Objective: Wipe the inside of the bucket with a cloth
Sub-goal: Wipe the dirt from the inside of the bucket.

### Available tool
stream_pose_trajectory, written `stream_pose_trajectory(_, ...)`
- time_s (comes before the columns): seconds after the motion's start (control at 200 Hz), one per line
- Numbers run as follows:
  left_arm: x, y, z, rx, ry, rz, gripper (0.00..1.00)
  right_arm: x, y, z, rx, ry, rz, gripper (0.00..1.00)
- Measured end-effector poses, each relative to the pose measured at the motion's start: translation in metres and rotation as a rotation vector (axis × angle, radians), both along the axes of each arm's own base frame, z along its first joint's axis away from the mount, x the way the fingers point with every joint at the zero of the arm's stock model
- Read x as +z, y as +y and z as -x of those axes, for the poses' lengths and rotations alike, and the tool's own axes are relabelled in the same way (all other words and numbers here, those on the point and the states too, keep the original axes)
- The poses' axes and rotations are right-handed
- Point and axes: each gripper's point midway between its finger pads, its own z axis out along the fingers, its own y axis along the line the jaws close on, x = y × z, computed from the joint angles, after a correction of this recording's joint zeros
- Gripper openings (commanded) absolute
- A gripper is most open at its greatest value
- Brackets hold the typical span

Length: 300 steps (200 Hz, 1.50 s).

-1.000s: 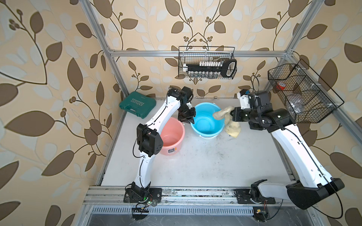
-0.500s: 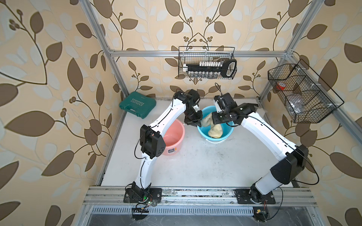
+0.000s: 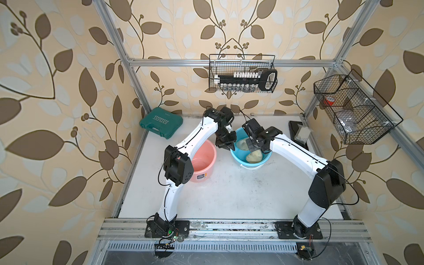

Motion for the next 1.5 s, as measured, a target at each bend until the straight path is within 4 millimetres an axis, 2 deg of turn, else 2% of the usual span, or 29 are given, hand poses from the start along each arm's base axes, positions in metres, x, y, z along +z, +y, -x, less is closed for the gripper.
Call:
stream_pose_trajectory(0.145, 0.002, -0.001, -0.001, 0.007, -0.002, 0.007, 0.0, -0.013, 0.009, 0.006, 0.04, 0.047, -0.043, 0.0)
stream_pose_trajectory(0.29, 0.002, -0.001, -0.001, 0.01, 0.0, 0.007, 0.0, -0.022, 0.02, 0.005, 0.06, 0.07, -0.084, 0.0)
stream_pose_trajectory(0.45, 0.002, 0.001, -0.003, 0.018, 0.001, 0.006, 0.0, -0.051, 0.024, 0.003, 0.064, 0.141, -0.075, 0.0)
stream_pose_trajectory(0.565, 0.002, 0.001, -0.003, 0.018, 0.002, 0.006, 0.0, -0.069, 0.021, 0.002, 0.053, 0.177, -0.051, 0.0)
stream_pose_trajectory(0.895, -0.007, 0.003, -0.011, 0.046, 0.009, 0.024, 0.0, -0.087, 0.001, -0.027, -0.017, 0.164, 0.076, 0.0)
stream_pose_trajectory(1.115, -0.012, 0.003, -0.017, 0.067, 0.006, 0.033, 0.0, -0.123, -0.002, -0.036, -0.067, 0.232, 0.141, 0.0)
stream_pose_trajectory(1.19, -0.01, 0.001, -0.017, 0.072, 0.006, 0.042, 0.0, -0.125, -0.001, -0.036, -0.075, 0.242, 0.143, 0.0)
stream_pose_trajectory(1.325, -0.01, 0.002, -0.017, 0.075, 0.007, 0.041, 0.0, -0.128, 0.005, -0.032, -0.067, 0.274, 0.08, 0.0)
stream_pose_trajectory(1.5, -0.01, 0.005, -0.013, 0.072, 0.017, 0.024, 0.0, -0.131, 0.035, -0.009, 0.003, 0.381, -0.176, 0.0)
